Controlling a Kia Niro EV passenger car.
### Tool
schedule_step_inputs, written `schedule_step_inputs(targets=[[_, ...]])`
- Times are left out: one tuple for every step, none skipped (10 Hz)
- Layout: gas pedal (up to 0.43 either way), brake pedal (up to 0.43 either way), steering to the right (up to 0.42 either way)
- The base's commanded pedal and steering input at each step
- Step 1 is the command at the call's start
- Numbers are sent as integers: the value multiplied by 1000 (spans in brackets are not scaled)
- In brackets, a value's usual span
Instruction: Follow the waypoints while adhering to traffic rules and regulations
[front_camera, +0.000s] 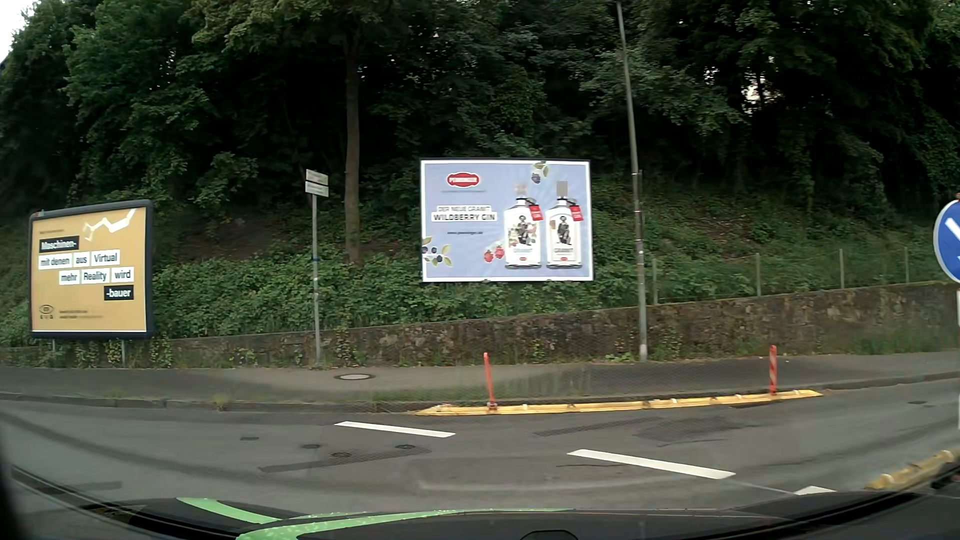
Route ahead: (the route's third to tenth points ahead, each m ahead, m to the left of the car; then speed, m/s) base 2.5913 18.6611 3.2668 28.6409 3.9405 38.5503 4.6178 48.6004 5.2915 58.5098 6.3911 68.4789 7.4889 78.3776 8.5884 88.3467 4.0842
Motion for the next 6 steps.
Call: schedule_step_inputs(targets=[[0, 0, -605], [8, 0, -643], [20, 0, -667], [20, 0, -700], [28, 0, -733], [28, 0, -748]])
